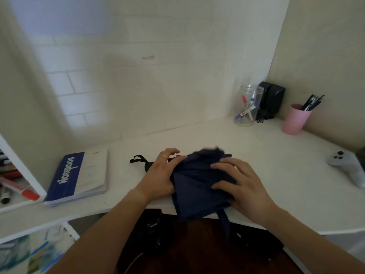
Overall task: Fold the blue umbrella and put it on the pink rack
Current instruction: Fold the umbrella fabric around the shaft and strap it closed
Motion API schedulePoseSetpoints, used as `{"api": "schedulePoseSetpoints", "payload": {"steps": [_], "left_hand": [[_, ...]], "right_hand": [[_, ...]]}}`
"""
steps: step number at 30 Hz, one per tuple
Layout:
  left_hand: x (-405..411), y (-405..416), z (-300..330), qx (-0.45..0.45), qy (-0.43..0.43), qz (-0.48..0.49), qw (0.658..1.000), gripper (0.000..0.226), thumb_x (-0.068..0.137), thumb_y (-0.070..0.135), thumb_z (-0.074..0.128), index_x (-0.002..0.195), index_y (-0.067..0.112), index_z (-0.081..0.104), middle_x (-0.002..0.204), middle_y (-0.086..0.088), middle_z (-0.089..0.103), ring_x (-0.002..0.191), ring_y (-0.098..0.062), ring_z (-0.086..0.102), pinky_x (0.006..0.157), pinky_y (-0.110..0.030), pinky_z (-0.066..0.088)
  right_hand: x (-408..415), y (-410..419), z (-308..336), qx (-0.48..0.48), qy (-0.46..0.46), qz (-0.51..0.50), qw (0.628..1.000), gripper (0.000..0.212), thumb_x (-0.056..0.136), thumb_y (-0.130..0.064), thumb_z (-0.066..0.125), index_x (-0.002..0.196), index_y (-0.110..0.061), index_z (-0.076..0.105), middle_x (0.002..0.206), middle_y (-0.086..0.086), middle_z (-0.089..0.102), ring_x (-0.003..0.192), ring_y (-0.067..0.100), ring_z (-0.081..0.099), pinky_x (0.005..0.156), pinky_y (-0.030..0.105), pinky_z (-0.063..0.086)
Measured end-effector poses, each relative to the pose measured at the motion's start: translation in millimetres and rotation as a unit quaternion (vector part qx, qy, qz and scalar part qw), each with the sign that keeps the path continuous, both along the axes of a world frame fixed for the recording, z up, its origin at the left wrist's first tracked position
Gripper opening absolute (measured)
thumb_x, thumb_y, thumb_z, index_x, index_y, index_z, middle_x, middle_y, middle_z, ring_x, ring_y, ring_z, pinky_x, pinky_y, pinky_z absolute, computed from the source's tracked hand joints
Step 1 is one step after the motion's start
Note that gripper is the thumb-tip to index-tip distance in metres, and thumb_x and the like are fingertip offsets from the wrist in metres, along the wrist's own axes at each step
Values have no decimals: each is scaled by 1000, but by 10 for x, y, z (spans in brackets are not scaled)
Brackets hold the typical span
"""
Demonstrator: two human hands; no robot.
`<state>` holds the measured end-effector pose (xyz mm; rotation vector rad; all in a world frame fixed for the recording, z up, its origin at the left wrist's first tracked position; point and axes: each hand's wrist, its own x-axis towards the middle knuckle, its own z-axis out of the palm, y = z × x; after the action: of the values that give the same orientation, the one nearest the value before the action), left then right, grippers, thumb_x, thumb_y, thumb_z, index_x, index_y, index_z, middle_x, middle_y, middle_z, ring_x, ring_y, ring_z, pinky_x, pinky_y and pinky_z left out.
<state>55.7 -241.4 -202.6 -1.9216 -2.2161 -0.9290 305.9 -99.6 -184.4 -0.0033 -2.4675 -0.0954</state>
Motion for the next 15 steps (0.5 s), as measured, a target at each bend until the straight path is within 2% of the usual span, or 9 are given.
{"api": "schedulePoseSetpoints", "payload": {"steps": [2, 4, 7, 8, 10, 12, 13, 15], "left_hand": [[-44, 11, 85, -42, 25, -11, 999, 70, 81, 32, 70, 147, 28, 48, 144, -3, 35, 131, -22, 40, 104, -32, 47], [-45, 18, 149, -91, 56, -8, 994, 83, 80, 34, 69, 155, 29, 35, 144, -4, 31, 132, -23, 37, 102, -39, 50], [49, -53, 170, -79, 124, -15, 989, 95, 81, 32, 71, 162, 27, 20, 156, -7, 29, 144, -27, 31, 110, -42, 46], [100, -97, 181, -61, 158, -35, 985, 91, 84, 32, 70, 161, 26, 23, 161, -8, 28, 148, -27, 28, 117, -40, 40], [185, -195, 167, -41, 209, -92, 973, 69, 89, 26, 59, 155, 22, 41, 166, -8, 26, 155, -25, 20, 125, -36, 24], [237, -277, 115, -55, 238, -136, 960, 53, 90, 19, 47, 142, 16, 59, 166, -8, 30, 156, -23, 20, 125, -38, 25], [253, -313, 79, -72, 253, -150, 953, 51, 91, 17, 43, 139, 13, 61, 165, -8, 33, 155, -23, 24, 124, -40, 28], [273, -379, 52, -115, 258, -153, 947, 56, 93, 22, 37, 145, 12, 55, 163, -7, 37, 153, -22, 29, 124, -40, 29]], "right_hand": [[52, 14, -65, 2, -22, 26, 999, 23, 80, -12, 60, 94, -17, 77, 124, 6, 70, 120, 26, 61, 96, 38, 50], [92, 34, -117, -15, -57, 39, 997, 26, 79, -11, 60, 97, -17, 78, 119, 1, 72, 112, 21, 64, 89, 34, 55], [125, 41, -188, -56, -110, 28, 992, 31, 80, -16, 62, 106, -21, 78, 118, -4, 72, 108, 16, 66, 84, 32, 59], [125, 27, -192, -74, -122, 23, 989, 33, 80, -17, 61, 108, -22, 77, 119, -5, 72, 109, 15, 66, 85, 32, 58], [131, -1, -172, -109, -157, 5, 982, 38, 76, -19, 62, 112, -24, 76, 123, -8, 69, 113, 13, 62, 91, 31, 56], [139, 2, -70, -155, -188, -3, 970, 40, 75, -34, 63, 113, -27, 76, 125, -12, 65, 116, 8, 59, 96, 30, 52], [130, 3, 19, -198, -214, 0, 957, 41, 78, -46, 62, 111, -28, 76, 125, -14, 64, 115, 5, 58, 99, 30, 50], [57, 39, 201, -297, -255, 10, 920, 50, 85, -64, 51, 102, -28, 80, 122, -15, 65, 111, 1, 59, 99, 29, 47]]}}
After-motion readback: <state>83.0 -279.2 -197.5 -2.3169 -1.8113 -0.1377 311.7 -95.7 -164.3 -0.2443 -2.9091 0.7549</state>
